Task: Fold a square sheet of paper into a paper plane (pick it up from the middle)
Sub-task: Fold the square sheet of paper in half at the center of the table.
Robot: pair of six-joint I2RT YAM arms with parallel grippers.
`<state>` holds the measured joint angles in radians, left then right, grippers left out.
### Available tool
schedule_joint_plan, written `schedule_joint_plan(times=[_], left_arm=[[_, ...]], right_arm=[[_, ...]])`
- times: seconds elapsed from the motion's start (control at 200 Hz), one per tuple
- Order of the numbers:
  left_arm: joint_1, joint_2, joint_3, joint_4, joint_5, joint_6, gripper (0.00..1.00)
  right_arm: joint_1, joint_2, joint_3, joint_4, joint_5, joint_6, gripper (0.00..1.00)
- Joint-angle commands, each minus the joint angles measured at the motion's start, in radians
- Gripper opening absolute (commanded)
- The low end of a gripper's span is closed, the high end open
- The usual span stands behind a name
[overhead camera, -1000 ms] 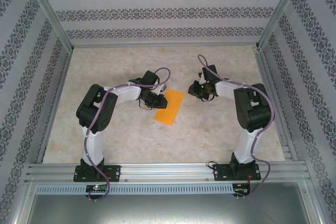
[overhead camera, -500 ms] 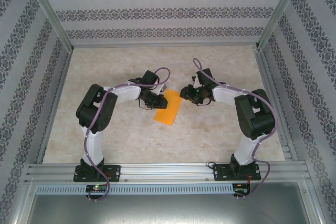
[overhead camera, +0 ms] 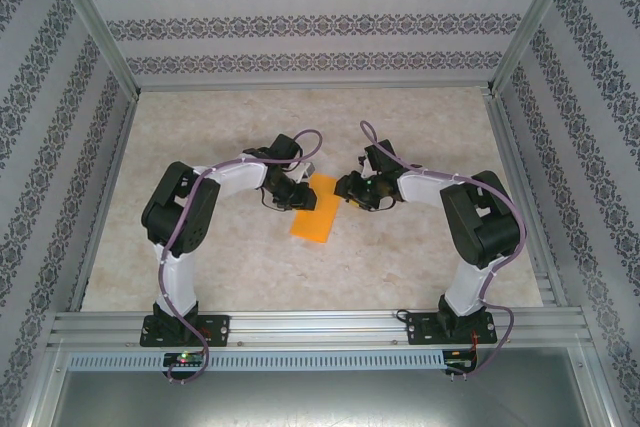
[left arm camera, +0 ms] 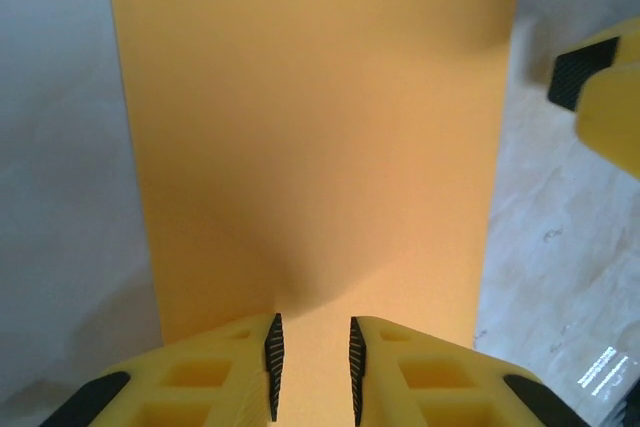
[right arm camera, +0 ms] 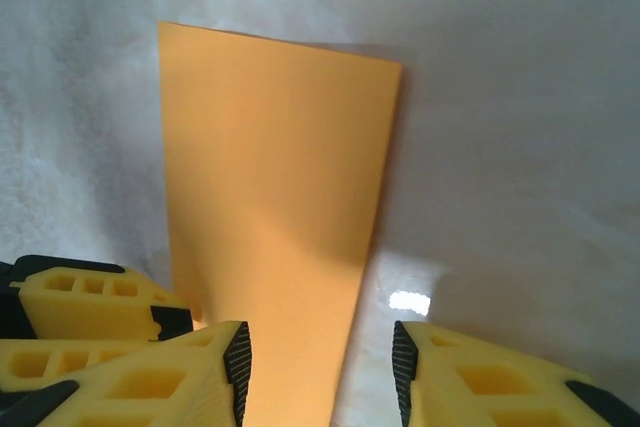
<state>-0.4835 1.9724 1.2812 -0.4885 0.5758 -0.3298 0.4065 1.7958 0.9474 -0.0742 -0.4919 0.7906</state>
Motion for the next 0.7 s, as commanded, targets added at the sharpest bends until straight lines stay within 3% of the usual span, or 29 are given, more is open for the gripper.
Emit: schedule_joint_plan(times=[0.0, 0.694], left_arm=[[-0.006, -0.052, 0.044, -0.046, 0.000, 0.000, 0.28], [-0.009, 0.036, 0.004, -0.060, -0.094, 0.051, 0.26]], right_arm=[[0.018, 0.008, -0.009, 0.044, -0.032, 0.043, 0.45], [0.071, -0.006, -0.015, -0.062, 0.053, 0.066, 0.44]])
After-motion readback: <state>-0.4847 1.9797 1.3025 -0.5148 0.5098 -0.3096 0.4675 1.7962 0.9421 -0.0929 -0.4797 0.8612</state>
